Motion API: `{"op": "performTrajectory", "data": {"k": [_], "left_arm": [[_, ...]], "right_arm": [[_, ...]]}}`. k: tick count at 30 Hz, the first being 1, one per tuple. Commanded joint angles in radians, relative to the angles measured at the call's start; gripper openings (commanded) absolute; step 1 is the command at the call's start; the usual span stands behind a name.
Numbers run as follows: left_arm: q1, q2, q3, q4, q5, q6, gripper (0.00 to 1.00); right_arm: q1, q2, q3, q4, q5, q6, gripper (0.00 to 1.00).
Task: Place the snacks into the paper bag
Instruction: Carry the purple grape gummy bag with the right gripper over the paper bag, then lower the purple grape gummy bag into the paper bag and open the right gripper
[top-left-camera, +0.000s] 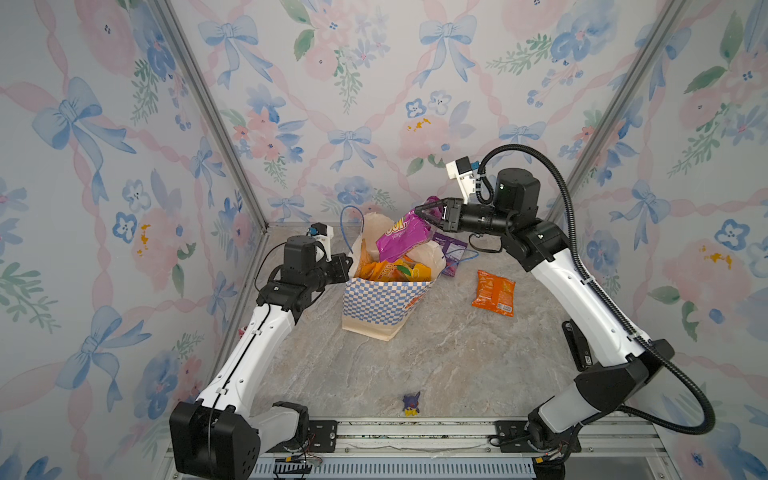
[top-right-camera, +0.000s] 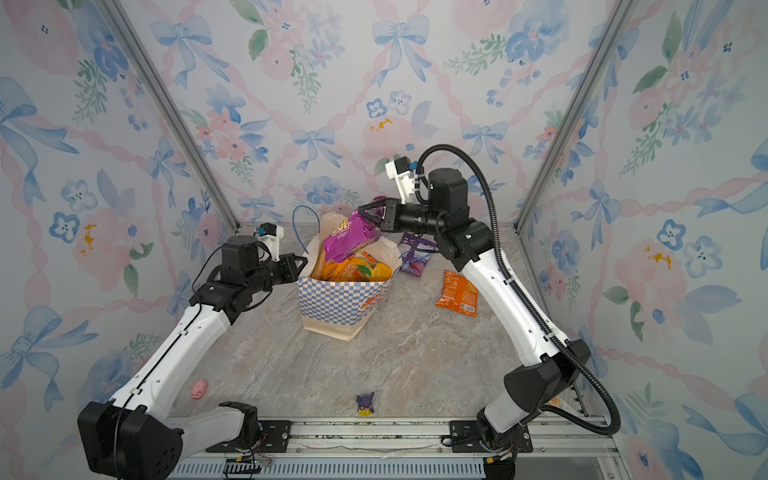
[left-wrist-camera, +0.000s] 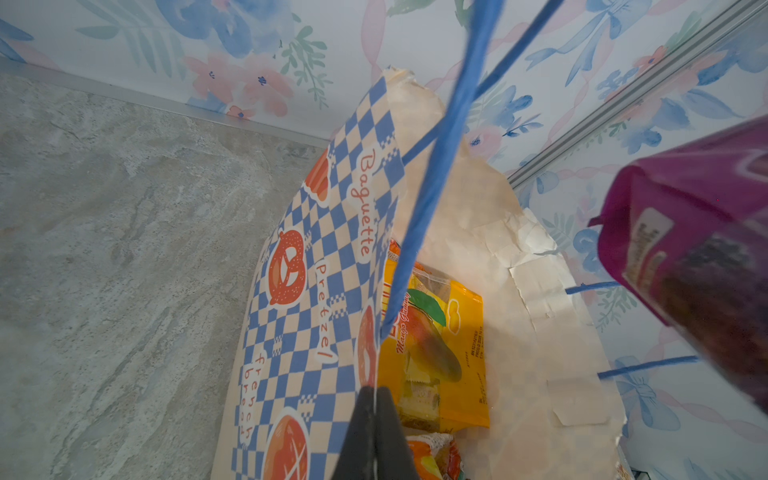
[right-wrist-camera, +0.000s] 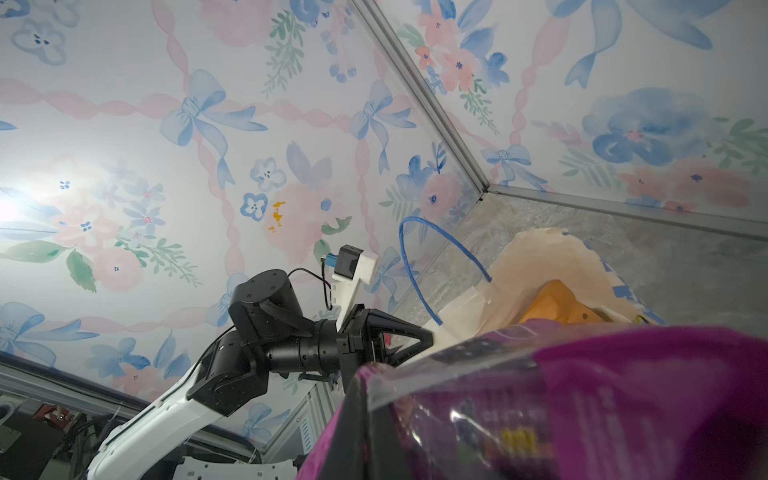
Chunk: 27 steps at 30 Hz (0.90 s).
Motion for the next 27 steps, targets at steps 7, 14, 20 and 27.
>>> {"op": "performTrajectory", "data": {"k": [7, 14, 20, 27], "left_arm": [[0.008, -0.017, -0.01, -0.001, 0.008, 0.016, 0.0], [0.007, -0.016, -0.011, -0.001, 0.008, 0.015, 0.0], [0.007, -0.017, -0.013, -0.001, 0.009, 0.015, 0.0], [0.007, -0.017, -0.012, -0.001, 0.008, 0.016, 0.0]], "right_arm": [[0.058, 0.122, 0.129, -0.004, 0.075, -0.084, 0.0], [0.095, 0.174, 0.175, -0.121, 0.15, -0.176, 0.0], [0.162, 0.226, 0.258, -0.285, 0.253, -0.312, 0.0], [0.224, 0.292, 0.321, -0.42, 0.317, -0.424, 0.0]]}}
